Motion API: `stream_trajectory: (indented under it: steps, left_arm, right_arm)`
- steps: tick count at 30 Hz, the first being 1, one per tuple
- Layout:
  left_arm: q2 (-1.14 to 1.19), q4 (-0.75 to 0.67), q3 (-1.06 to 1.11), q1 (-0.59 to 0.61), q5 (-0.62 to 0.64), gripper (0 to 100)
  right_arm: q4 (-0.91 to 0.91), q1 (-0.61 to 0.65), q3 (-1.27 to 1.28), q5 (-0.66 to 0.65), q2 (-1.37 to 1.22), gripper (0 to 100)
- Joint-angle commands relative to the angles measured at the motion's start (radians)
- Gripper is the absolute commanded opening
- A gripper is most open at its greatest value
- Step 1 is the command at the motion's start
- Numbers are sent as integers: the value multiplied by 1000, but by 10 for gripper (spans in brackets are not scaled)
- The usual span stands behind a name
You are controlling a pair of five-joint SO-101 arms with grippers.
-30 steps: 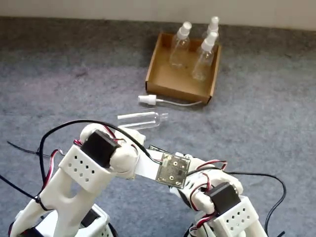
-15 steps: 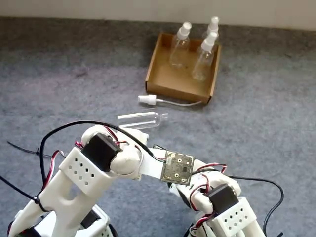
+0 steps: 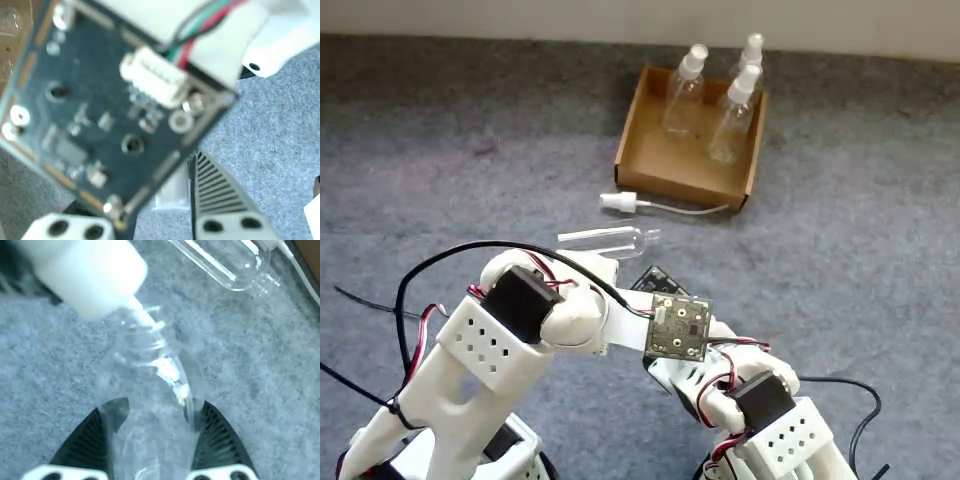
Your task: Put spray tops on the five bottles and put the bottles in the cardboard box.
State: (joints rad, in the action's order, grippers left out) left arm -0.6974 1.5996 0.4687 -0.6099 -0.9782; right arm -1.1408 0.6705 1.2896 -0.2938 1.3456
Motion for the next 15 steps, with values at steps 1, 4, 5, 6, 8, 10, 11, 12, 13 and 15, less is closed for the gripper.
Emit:
stream_trajectory:
  steps: [1, 4, 5, 6, 8, 10, 11, 12, 13, 15]
  left_arm:
    - [-24, -3, -39, 48, 8, 4]
    - [-19, -3, -36, 51, 6, 4]
    - [-18, -3, -36, 51, 5, 4]
    - [-18, -3, -35, 50, 5, 4]
    - [-18, -14, -31, 50, 3, 4]
    - [-16, -28, -30, 45, 3, 4]
    - [-16, -32, -30, 35, 3, 4]
    - [-16, -32, -31, 24, 3, 4]
    - [-16, -32, -35, 8, 3, 4]
    - [-16, -40, -41, -15, 3, 4]
  right_arm:
    - [33, 7, -18, 75, 5, 3]
    - [41, 7, -18, 81, 5, 3]
    - [44, 7, -18, 83, 4, 3]
    - [45, 7, -16, 83, 4, 3]
    - [45, 7, -16, 83, 5, 3]
    - [45, 7, -18, 83, 5, 3]
    - [45, 7, -18, 83, 7, 3]
    - [47, 7, -18, 83, 7, 3]
    - [47, 7, -18, 83, 7, 3]
    - [47, 8, -18, 77, 7, 3]
